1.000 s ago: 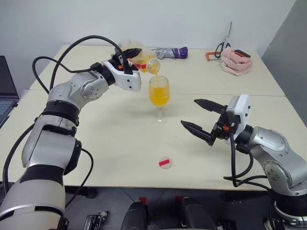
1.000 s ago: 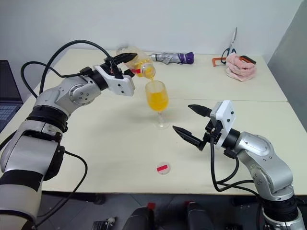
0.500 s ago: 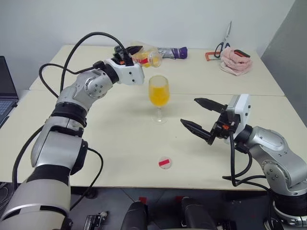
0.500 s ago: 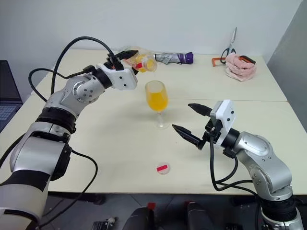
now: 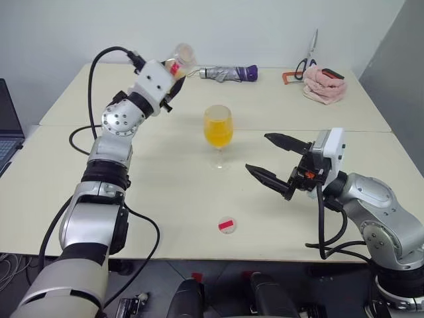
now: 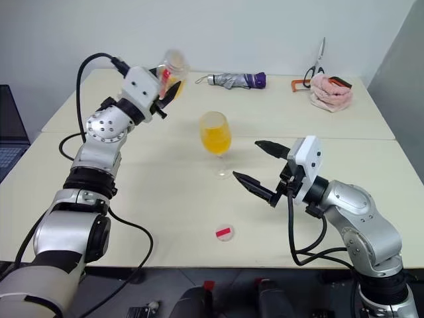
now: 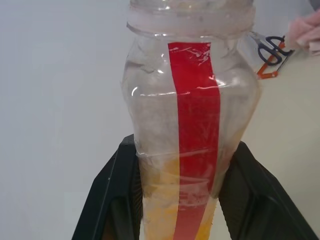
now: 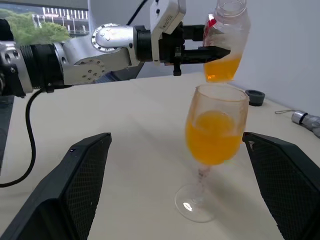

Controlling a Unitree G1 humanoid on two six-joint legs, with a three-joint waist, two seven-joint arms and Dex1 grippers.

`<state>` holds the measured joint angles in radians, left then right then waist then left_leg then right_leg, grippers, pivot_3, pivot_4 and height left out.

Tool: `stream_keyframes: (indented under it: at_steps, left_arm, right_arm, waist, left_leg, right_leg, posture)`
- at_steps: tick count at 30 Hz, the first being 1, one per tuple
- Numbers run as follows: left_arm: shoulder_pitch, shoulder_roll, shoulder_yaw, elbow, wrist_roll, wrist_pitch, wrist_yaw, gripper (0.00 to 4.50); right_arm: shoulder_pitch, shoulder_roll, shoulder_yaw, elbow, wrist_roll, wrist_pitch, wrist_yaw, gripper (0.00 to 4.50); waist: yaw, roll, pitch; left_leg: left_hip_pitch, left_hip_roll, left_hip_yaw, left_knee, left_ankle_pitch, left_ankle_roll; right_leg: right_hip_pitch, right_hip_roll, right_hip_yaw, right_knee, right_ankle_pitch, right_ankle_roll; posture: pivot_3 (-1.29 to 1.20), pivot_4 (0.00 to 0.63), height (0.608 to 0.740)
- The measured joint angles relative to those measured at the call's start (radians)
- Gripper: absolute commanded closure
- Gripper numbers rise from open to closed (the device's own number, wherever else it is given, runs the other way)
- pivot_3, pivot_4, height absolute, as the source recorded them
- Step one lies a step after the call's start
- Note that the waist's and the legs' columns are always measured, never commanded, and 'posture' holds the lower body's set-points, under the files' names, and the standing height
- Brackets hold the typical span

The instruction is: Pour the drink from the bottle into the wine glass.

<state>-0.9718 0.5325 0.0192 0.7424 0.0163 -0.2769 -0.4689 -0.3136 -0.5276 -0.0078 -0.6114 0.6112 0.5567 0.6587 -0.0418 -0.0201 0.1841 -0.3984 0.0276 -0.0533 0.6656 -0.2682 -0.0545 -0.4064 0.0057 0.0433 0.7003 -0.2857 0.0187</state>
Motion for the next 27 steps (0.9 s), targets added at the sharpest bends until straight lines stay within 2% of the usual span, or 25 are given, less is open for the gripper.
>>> stream_keyframes:
  at_steps: [5,10,18,27]
  left_arm:
    - [0.229,0.001,0.129,-0.181,-0.155,0.284,-0.001,2.84]
    - [0.36,-0.002,0.216,-0.329,-0.254,0.45,0.022,2.84]
    - [0.41,0.001,0.271,-0.382,-0.311,0.534,0.016,2.84]
    - [0.411,0.027,0.261,-0.298,-0.302,0.496,-0.064,2.84]
  right_arm:
    - [-0.039,-0.018,0.073,-0.028,0.021,0.092,-0.01,0.0]
    - [-0.076,-0.018,0.103,-0.02,0.031,0.172,-0.028,0.0]
    - [-0.119,-0.016,0.179,0.003,0.002,0.195,-0.022,0.0]
    - [-0.168,0.023,0.199,0.039,-0.052,0.2,-0.054,0.0]
  waist:
    - [-0.007,0.0,0.0]
    - [0.009,0.0,0.0]
    - [0.013,-0.001,-0.001]
    - [0.012,-0.001,-0.001]
  left_leg:
    - [-0.001,0.001,-0.002,0.002,0.0,0.0]
    - [-0.002,0.0,-0.003,0.005,0.0,0.0]
    - [-0.001,-0.001,-0.003,0.009,0.0,0.0]
    - [-0.001,0.0,-0.003,0.01,0.0,0.0]
  right_leg:
    - [0.0,0.0,-0.001,0.001,0.0,0.0]
    - [0.0,-0.001,-0.002,0.002,0.0,0.0]
    - [0.002,-0.001,-0.002,0.004,0.0,0.0]
    - [0.001,0.0,-0.002,0.006,0.0,0.0]
  posture:
    - [0.0,0.15,0.74]
    - [0.0,0.15,0.74]
    - [0.0,0.15,0.74]
    - [0.0,0.15,0.74]
